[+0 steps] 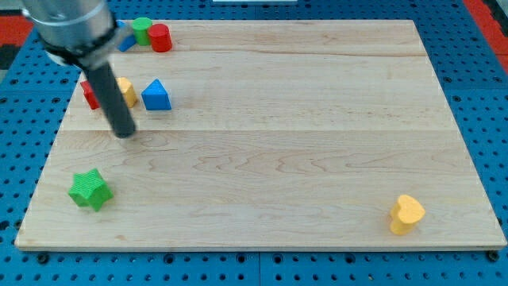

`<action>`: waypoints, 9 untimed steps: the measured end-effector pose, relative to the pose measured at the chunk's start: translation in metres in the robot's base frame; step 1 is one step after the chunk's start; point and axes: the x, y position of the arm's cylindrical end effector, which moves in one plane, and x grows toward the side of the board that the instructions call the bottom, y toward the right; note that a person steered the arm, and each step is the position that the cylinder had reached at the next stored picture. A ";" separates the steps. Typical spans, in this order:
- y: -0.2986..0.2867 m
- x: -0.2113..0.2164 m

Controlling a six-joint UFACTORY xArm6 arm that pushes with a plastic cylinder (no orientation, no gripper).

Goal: Push the red circle parallel to the triangle

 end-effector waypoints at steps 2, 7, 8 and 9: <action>0.159 -0.069; -0.066 -0.216; -0.016 -0.214; 0.029 -0.203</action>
